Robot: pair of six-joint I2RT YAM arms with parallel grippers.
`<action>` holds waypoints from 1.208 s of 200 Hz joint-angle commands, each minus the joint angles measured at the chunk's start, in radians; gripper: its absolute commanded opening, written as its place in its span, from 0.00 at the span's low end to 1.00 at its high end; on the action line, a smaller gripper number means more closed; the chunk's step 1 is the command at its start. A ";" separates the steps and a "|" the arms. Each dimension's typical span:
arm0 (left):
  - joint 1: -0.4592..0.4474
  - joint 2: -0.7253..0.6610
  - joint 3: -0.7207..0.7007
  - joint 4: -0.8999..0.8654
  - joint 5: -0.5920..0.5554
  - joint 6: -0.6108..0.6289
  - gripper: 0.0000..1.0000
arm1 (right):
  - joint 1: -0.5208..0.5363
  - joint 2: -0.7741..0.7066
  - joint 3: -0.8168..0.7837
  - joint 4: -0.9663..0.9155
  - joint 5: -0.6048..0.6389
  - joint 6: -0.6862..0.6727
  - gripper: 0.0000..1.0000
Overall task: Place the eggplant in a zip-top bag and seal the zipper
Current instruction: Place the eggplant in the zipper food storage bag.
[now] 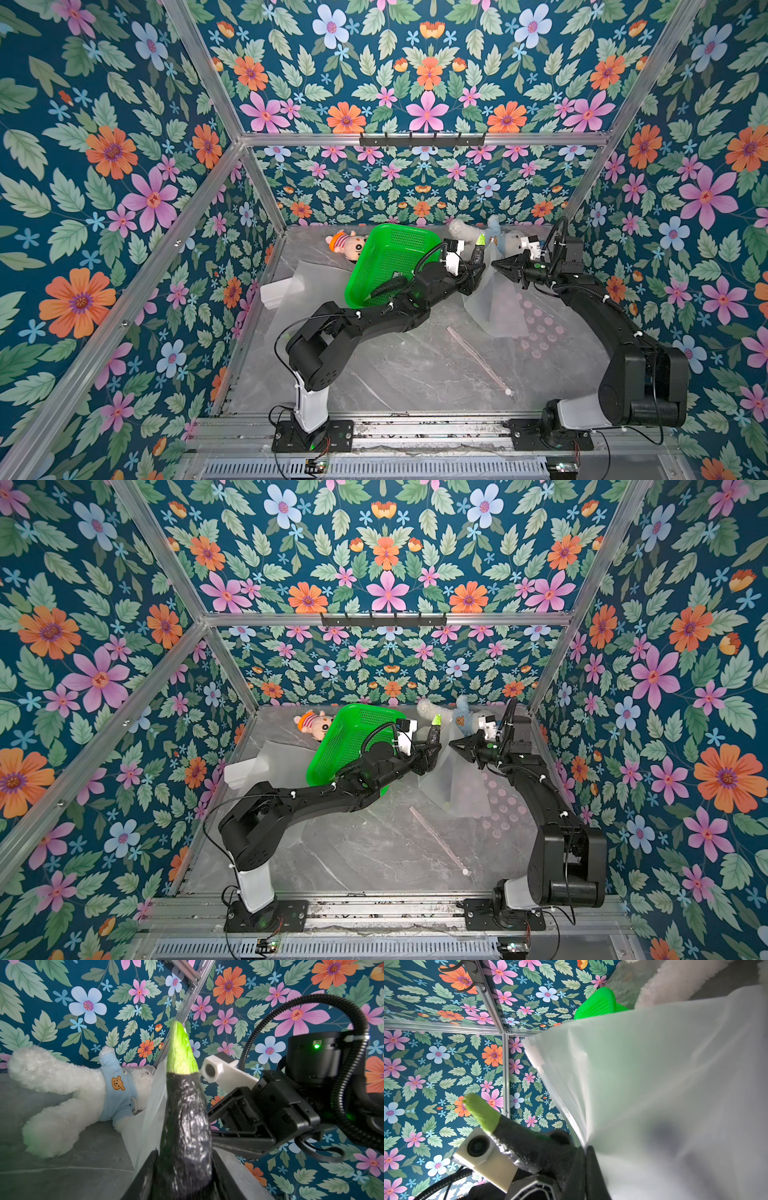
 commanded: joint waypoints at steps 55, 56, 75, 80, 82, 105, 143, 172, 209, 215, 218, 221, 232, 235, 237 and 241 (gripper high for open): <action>-0.008 0.009 0.048 -0.135 0.033 0.023 0.46 | -0.025 -0.001 0.000 0.084 -0.031 0.051 0.00; -0.008 0.009 0.049 -0.138 0.035 0.023 0.47 | -0.027 -0.001 0.001 0.084 -0.030 0.051 0.00; -0.008 0.006 0.062 -0.176 0.066 0.028 0.54 | -0.033 0.001 0.003 0.086 -0.031 0.051 0.00; -0.008 0.003 0.063 -0.179 0.073 0.027 0.56 | -0.035 0.003 0.003 0.086 -0.030 0.051 0.00; -0.007 0.002 0.063 -0.180 0.077 0.027 0.57 | -0.035 0.002 0.003 0.086 -0.031 0.051 0.00; -0.007 -0.005 0.070 -0.173 0.114 0.016 0.62 | -0.038 0.006 0.003 0.089 -0.031 0.048 0.00; -0.006 0.010 0.130 -0.244 0.163 0.038 0.63 | -0.039 0.007 0.004 0.088 -0.030 0.042 0.00; -0.005 0.014 0.182 -0.341 0.183 0.070 0.63 | -0.044 0.002 0.006 0.084 -0.032 0.037 0.00; 0.008 0.023 0.255 -0.514 0.157 0.111 0.64 | -0.047 -0.008 0.010 0.081 -0.032 0.034 0.00; 0.012 0.024 0.264 -0.538 0.155 0.113 0.64 | -0.047 -0.010 0.011 0.077 -0.033 0.033 0.00; 0.014 0.024 0.268 -0.548 0.153 0.115 0.64 | -0.047 -0.012 0.012 0.076 -0.032 0.032 0.00; 0.016 0.024 0.272 -0.557 0.152 0.115 0.64 | -0.048 -0.013 0.013 0.073 -0.031 0.031 0.00; 0.023 0.022 0.281 -0.584 0.158 0.118 0.64 | -0.050 -0.019 0.018 0.067 -0.031 0.027 0.00; 0.024 0.021 0.284 -0.591 0.160 0.120 0.64 | -0.051 -0.021 0.019 0.064 -0.029 0.026 0.00; 0.026 0.021 0.287 -0.596 0.162 0.120 0.64 | -0.051 -0.022 0.020 0.063 -0.029 0.025 0.00; 0.027 0.020 0.291 -0.606 0.166 0.122 0.64 | -0.051 -0.025 0.021 0.062 -0.030 0.025 0.00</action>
